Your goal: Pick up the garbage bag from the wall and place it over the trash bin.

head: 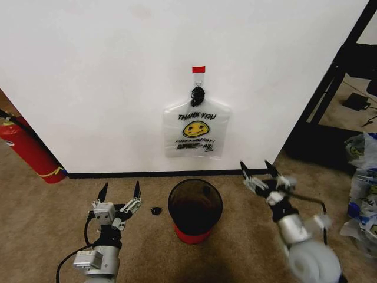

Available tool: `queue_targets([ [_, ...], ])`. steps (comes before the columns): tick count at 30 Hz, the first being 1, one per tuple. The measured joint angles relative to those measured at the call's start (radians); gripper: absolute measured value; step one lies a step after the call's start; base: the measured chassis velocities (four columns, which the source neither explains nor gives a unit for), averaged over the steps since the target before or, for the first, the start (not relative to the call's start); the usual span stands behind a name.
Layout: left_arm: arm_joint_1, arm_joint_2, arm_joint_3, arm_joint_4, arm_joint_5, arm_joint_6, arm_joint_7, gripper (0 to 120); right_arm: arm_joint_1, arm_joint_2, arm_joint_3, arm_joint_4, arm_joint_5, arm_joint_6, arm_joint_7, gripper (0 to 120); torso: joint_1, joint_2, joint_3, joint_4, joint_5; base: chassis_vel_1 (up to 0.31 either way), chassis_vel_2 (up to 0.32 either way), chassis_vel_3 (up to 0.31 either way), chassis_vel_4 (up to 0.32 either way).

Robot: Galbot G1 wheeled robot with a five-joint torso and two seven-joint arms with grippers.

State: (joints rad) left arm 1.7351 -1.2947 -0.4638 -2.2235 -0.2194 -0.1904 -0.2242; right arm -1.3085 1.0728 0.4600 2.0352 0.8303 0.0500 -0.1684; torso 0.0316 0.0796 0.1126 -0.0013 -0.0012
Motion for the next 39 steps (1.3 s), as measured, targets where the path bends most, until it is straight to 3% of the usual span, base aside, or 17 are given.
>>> queue_targets([
  [2, 0.003, -0.001, -0.008, 0.000, 0.000, 0.003, 0.000, 100, 0.143, -0.027, -0.080, -0.065, 0.063, -0.025, -0.017, 100, 0.000, 0.000, 0.000, 0.0001, 0.0005, 0.000, 0.000, 0.000, 0.000],
  [6, 0.005, -0.002, -0.018, 0.000, 0.000, 0.006, 0.000, 100, 0.303, -0.034, -0.192, -0.172, 0.095, -0.042, -0.024, 100, 0.000, 0.000, 0.000, 0.0001, 0.0002, 0.000, 0.000, 0.000, 0.000],
  [9, 0.005, -0.006, -0.026, 0.001, 0.001, 0.010, -0.001, 100, 0.482, -0.013, -0.305, -0.315, 0.108, -0.045, -0.029, 100, 0.000, 0.000, 0.000, -0.0003, 0.0005, 0.000, 0.000, 0.000, 0.000],
  [15, 0.005, -0.015, -0.030, 0.007, 0.002, 0.010, -0.002, 100, 0.673, 0.037, -0.399, -0.467, 0.113, -0.042, -0.040, 100, 0.000, 0.000, 0.000, 0.0000, -0.0001, 0.000, 0.000, 0.000, 0.000],
  [25, 0.004, -0.019, -0.039, 0.010, 0.000, 0.008, -0.005, 100, 0.808, 0.103, -0.461, -0.627, 0.108, -0.040, -0.086, 100, 0.000, 0.000, 0.000, -0.0005, 0.0003, 0.000, 0.000, 0.000, 0.000],
  [39, 0.011, -0.032, -0.041, 0.001, 0.000, 0.003, -0.008, 100, 0.866, 0.149, -0.451, -0.690, 0.124, -0.053, -0.117, 100, 0.000, 0.000, 0.000, -0.0002, 0.0003, 0.000, 0.000, 0.000, 0.000],
])
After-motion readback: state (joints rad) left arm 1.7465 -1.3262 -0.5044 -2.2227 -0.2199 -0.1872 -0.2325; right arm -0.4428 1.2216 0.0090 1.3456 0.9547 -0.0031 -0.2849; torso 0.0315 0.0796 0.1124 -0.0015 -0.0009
